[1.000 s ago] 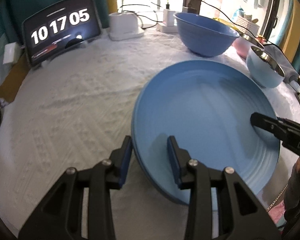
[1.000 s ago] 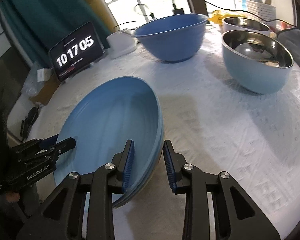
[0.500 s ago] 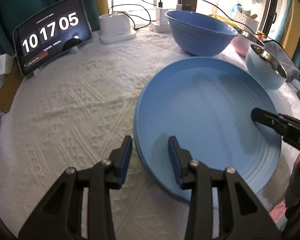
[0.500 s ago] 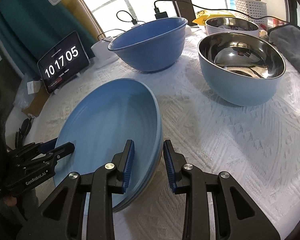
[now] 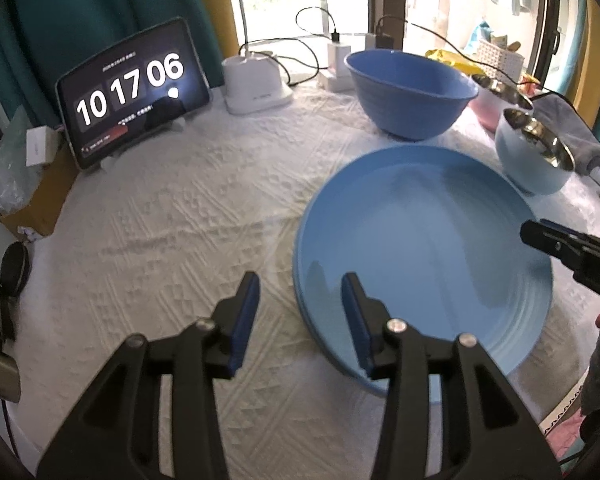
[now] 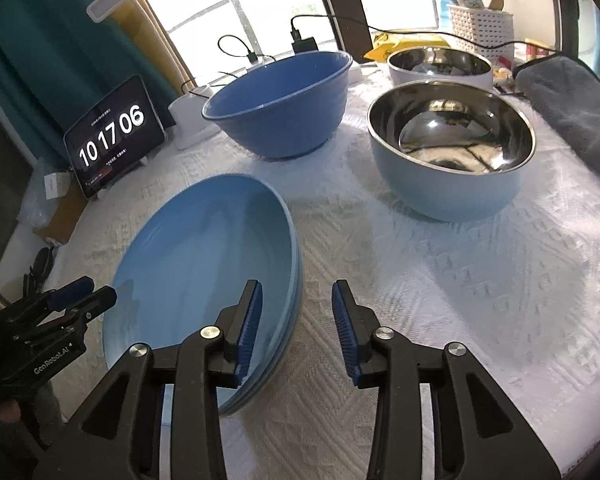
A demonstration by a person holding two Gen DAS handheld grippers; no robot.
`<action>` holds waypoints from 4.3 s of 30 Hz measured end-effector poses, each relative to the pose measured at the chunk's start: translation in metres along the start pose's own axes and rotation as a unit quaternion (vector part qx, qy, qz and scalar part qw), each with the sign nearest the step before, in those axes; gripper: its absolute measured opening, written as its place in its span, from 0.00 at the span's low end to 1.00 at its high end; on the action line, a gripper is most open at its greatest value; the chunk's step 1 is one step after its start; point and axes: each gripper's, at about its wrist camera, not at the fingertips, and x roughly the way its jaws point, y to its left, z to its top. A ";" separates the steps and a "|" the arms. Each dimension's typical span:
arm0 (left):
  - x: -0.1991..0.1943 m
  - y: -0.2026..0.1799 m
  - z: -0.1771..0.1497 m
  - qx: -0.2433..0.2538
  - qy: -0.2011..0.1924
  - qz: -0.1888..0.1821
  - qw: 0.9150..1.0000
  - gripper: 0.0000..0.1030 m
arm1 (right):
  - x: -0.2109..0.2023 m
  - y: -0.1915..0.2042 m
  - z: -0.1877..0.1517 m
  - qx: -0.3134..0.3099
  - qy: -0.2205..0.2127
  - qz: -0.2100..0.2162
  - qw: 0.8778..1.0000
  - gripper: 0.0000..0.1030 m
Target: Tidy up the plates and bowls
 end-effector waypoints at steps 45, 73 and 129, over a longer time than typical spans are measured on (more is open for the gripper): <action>-0.016 -0.030 0.056 0.024 -0.041 -0.003 0.999 0.43 | -0.016 0.001 0.052 -0.017 -0.043 0.024 0.999 0.39; 0.035 -0.032 0.100 0.022 -0.033 -0.022 0.999 0.44 | 0.018 -0.015 0.098 -0.022 -0.045 0.021 0.999 0.39; 0.108 -0.042 0.163 0.003 -0.016 -0.115 0.993 0.28 | 0.091 -0.017 0.144 -0.024 -0.028 -0.020 0.999 0.30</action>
